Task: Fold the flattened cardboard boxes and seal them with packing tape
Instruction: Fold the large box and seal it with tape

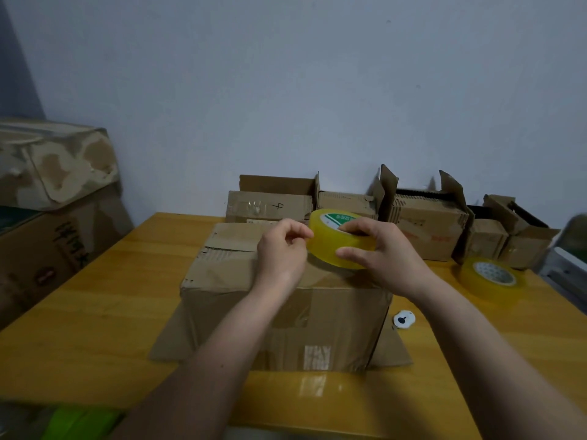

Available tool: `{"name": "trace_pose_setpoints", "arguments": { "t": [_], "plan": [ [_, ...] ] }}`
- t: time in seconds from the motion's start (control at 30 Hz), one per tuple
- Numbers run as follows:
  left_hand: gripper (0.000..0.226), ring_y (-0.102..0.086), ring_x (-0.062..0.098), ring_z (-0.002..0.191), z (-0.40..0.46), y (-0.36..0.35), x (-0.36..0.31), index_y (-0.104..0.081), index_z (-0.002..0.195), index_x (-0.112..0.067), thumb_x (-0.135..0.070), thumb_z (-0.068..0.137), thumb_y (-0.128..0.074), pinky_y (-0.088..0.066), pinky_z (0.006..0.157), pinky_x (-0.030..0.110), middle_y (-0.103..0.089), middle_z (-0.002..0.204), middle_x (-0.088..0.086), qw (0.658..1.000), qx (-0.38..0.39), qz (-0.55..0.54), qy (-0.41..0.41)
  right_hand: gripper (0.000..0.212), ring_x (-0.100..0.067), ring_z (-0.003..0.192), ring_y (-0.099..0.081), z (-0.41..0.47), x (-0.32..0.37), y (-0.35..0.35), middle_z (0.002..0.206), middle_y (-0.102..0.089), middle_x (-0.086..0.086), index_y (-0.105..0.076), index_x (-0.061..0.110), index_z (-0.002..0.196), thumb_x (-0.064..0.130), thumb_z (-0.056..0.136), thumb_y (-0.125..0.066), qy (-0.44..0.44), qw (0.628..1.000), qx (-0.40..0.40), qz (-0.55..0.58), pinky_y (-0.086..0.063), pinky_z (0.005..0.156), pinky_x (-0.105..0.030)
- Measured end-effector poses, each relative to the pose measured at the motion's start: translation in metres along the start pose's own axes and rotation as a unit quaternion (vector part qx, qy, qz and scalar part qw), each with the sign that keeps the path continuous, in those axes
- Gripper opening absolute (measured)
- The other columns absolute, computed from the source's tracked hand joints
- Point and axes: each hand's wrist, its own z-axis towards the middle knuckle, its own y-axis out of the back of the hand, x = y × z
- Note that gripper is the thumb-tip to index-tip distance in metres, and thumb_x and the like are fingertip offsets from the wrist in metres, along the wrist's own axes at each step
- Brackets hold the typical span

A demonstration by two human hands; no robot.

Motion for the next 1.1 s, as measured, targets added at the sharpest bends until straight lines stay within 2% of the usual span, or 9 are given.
{"name": "trace_pose_setpoints", "arguments": {
  "t": [0.2,0.3,0.4,0.5,0.6,0.7,0.87,1.0,1.1],
  "plan": [
    [0.018,-0.059,0.009,0.088,0.0,0.002,-0.001,-0.057,0.099,-0.021,-0.006,0.09,-0.059,-0.049,0.07,0.015,-0.061,0.096,-0.002,1.0,0.028,-0.011,-0.003,0.04,-0.013,0.111,-0.051,0.0,0.0,-0.001,0.122,-0.057,0.004,-0.061,0.023,0.121,0.029,0.082,-0.072,-0.002,1.0,0.006,-0.007,-0.043,0.085,-0.024],
    [0.006,-0.059,0.006,0.088,0.003,0.002,0.002,-0.063,0.094,-0.02,-0.014,0.091,-0.063,-0.049,0.072,0.015,-0.062,0.098,-0.004,1.0,0.003,0.025,-0.017,0.042,-0.014,0.112,-0.051,0.0,0.003,-0.001,0.123,-0.057,0.003,-0.06,0.022,0.122,0.03,0.082,-0.072,-0.007,1.0,0.004,-0.009,-0.046,0.091,-0.031],
    [0.008,-0.06,0.012,0.093,0.004,0.0,0.002,-0.059,0.088,-0.019,-0.013,0.093,-0.06,-0.051,0.078,0.021,-0.061,0.105,0.0,0.997,-0.027,0.057,-0.055,0.045,-0.013,0.116,-0.048,-0.001,0.008,-0.003,0.127,-0.055,0.003,-0.058,0.023,0.125,0.029,0.082,-0.072,-0.001,1.0,0.0,-0.028,-0.045,0.096,-0.032],
    [0.009,-0.058,0.012,0.09,0.004,-0.001,0.0,-0.051,0.09,-0.019,-0.015,0.098,-0.051,-0.048,0.073,0.021,-0.059,0.1,-0.002,0.991,-0.05,0.116,-0.046,0.054,-0.01,0.119,-0.042,-0.005,0.013,-0.003,0.13,-0.05,0.006,-0.054,0.023,0.128,0.027,0.079,-0.076,0.015,0.997,0.026,-0.071,-0.041,0.101,-0.031],
    [0.01,-0.066,0.012,0.085,0.01,0.005,-0.002,-0.05,0.091,-0.016,-0.015,0.1,-0.047,-0.057,0.071,0.024,-0.064,0.095,0.002,0.996,-0.073,0.036,0.027,0.053,-0.009,0.115,-0.039,-0.007,0.017,-0.003,0.118,-0.043,0.008,-0.056,0.021,0.123,0.027,0.076,-0.079,0.031,0.991,0.051,-0.123,-0.04,0.099,-0.027],
    [0.007,-0.068,0.013,0.089,0.012,0.01,0.002,-0.055,0.095,-0.017,-0.011,0.098,-0.052,-0.059,0.08,0.031,-0.067,0.098,0.002,0.998,-0.036,0.012,0.049,0.05,-0.011,0.114,-0.04,-0.007,0.015,-0.006,0.117,-0.042,0.006,-0.056,0.019,0.12,0.028,0.077,-0.078,0.033,0.99,0.048,-0.129,-0.04,0.096,-0.026],
    [0.029,-0.064,0.01,0.099,0.003,0.013,0.003,-0.067,0.117,-0.016,-0.003,0.093,-0.055,-0.055,0.091,0.033,-0.069,0.108,-0.003,0.995,0.035,0.091,0.028,0.048,-0.01,0.113,-0.041,-0.005,0.016,-0.01,0.114,-0.041,0.009,-0.056,0.018,0.119,0.028,0.077,-0.078,0.007,0.994,0.025,-0.102,-0.042,0.094,-0.026],
    [0.024,-0.064,0.005,0.092,-0.006,0.014,0.003,-0.07,0.112,-0.019,-0.013,0.09,-0.065,-0.053,0.084,0.023,-0.069,0.104,-0.007,0.989,-0.007,0.146,-0.004,0.049,-0.012,0.114,-0.041,-0.005,0.018,-0.013,0.118,-0.044,0.006,-0.056,0.018,0.121,0.026,0.077,-0.077,-0.009,0.995,0.012,-0.097,-0.042,0.098,-0.03],
    [0.014,-0.064,0.004,0.086,-0.007,0.014,0.003,-0.072,0.102,-0.021,-0.017,0.089,-0.068,-0.054,0.079,0.022,-0.07,0.096,-0.008,0.99,-0.019,0.139,-0.006,0.05,-0.013,0.116,-0.042,-0.005,0.019,-0.013,0.121,-0.045,0.004,-0.056,0.018,0.121,0.026,0.077,-0.078,-0.013,0.995,0.009,-0.095,-0.042,0.1,-0.032]
  ]
}}
